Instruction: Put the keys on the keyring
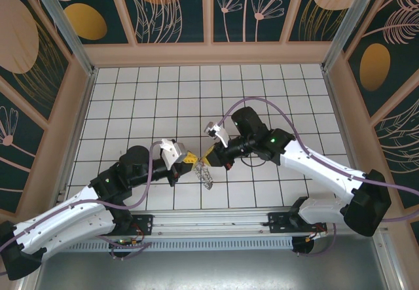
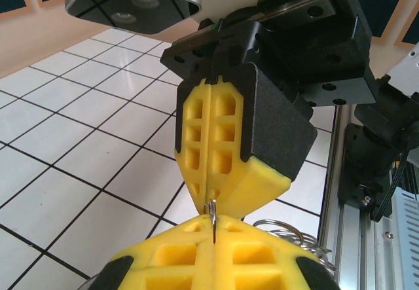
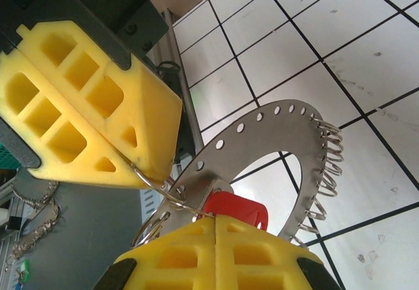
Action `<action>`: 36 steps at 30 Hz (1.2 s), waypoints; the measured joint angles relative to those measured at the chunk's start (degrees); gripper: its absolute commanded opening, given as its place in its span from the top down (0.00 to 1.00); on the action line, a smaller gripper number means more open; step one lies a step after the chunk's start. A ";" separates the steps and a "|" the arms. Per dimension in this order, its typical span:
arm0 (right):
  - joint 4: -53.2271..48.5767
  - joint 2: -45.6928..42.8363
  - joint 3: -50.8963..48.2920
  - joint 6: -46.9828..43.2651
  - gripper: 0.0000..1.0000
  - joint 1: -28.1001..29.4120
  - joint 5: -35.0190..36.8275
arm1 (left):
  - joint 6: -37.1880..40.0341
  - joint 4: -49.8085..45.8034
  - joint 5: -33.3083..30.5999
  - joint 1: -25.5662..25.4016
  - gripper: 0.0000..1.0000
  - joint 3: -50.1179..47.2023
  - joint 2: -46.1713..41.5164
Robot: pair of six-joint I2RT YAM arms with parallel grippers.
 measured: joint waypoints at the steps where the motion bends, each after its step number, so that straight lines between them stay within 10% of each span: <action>1: -0.13 0.22 0.28 -0.22 1.00 0.22 0.15 | 0.00 0.00 0.15 0.00 1.00 0.02 -0.07; 13: -1.84 2.10 1.29 -0.90 0.99 1.40 1.49 | -0.02 0.37 0.37 0.00 1.00 0.02 -1.38; 25: -0.37 -8.63 -0.92 -2.12 0.56 1.57 5.35 | -0.07 2.67 1.68 0.00 1.00 -0.04 -4.22; 36: 15.74 -20.65 -9.53 -5.88 0.49 3.82 3.17 | -1.81 9.31 9.22 0.00 1.00 -2.75 -10.69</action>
